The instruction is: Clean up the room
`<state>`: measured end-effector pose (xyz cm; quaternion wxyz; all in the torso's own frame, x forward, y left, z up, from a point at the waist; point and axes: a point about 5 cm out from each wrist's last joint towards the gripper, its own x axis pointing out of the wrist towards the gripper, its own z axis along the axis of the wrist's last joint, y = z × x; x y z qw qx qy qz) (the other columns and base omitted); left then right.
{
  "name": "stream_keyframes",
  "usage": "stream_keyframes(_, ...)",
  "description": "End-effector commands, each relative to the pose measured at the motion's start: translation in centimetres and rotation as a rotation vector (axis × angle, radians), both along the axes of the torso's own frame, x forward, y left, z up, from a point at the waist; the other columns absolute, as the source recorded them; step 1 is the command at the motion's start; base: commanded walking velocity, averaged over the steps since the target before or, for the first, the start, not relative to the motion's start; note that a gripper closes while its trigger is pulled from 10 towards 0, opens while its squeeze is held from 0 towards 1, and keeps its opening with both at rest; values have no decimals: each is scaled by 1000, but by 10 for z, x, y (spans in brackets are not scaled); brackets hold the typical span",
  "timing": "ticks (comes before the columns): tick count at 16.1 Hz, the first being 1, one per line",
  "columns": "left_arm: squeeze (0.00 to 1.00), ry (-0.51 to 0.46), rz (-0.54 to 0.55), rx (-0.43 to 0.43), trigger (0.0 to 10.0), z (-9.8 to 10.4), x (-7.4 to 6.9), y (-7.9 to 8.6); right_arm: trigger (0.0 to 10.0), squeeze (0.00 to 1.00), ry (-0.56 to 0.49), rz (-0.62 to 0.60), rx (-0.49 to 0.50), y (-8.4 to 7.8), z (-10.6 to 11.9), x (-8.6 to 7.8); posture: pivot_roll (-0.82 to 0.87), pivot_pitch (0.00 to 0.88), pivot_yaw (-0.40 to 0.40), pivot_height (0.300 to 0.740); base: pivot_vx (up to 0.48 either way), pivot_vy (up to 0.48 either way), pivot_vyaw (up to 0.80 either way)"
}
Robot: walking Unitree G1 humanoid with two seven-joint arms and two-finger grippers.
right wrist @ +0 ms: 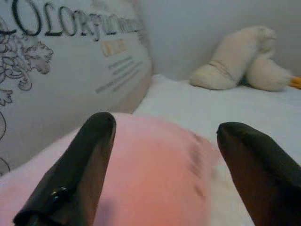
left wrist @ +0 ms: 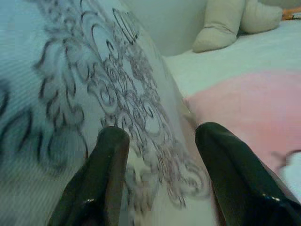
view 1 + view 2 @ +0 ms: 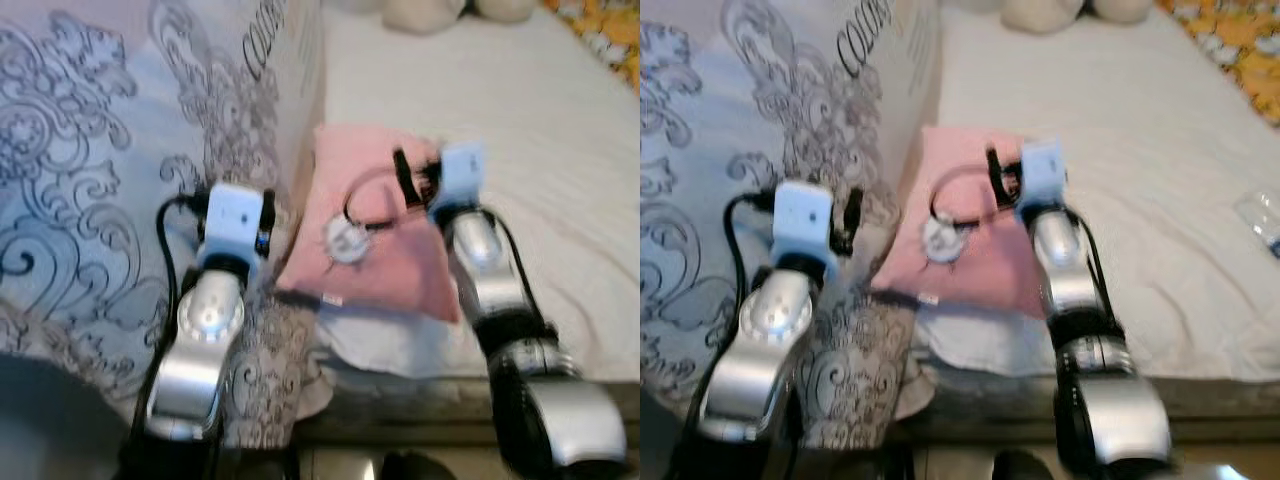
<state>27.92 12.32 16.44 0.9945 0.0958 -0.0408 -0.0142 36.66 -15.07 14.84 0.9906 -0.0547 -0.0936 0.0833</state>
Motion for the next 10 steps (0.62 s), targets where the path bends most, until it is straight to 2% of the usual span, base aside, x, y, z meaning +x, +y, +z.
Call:
stream_keyframes(1, 0, 19, 88, -4, 10000, -4, -6, 19, 10000, 1000, -33, -4, 30, -1, 5, -6, -77, 0, 85, 740, 0, 0, 0)
stream_keyframes(2, 0, 0, 120, 5, 10000, -8, -16, 35, 10000, 1000, -51, 1, 14, 1, -2, -30, -86, 0, 86, 740, 0, 0, 0)
stream_keyframes(3, 0, 7, 120, 5, 10000, -16, -24, 45, 10000, 1000, -41, -18, 1, -1, -11, -52, -85, 0, 79, 740, 0, 0, 0)
stream_keyframes(4, 0, 17, 113, -1, 10000, -20, -27, 47, 10000, 1000, -32, -32, -3, -2, -15, -60, -86, 0, 79, 740, 0, 0, 0)
stream_keyframes(6, 0, 35, 130, 23, 10000, -33, -39, 59, 10000, 1000, 2, -74, -17, -12, -36, -97, -90, 0, 77, 740, 0, 0, 0)
stream_keyframes(7, 0, 37, 129, 33, 10000, -36, -44, 62, 10000, 1000, 28, -86, -15, -15, -40, -105, -94, 0, 79, 740, 0, 0, 0)
stream_keyframes(8, 0, 57, 112, 41, 10000, -48, -61, 63, 10000, 439, 97, -123, -31, -23, -48, -118, -98, 0, 85, 740, 0, 0, 0)
stream_keyframes(9, 0, 74, 92, 39, 10000, -53, -64, 58, 10000, 0, 125, -150, -20, -26, -52, -115, -100, 0, 84, 740, 0, 0, 0)
stream_keyframes(10, 0, 67, 96, 19, 10000, -52, -60, 56, 10000, 0, 136, -151, -16, -24, -53, -111, -100, 0, 84, 740, 0, 0, 0)
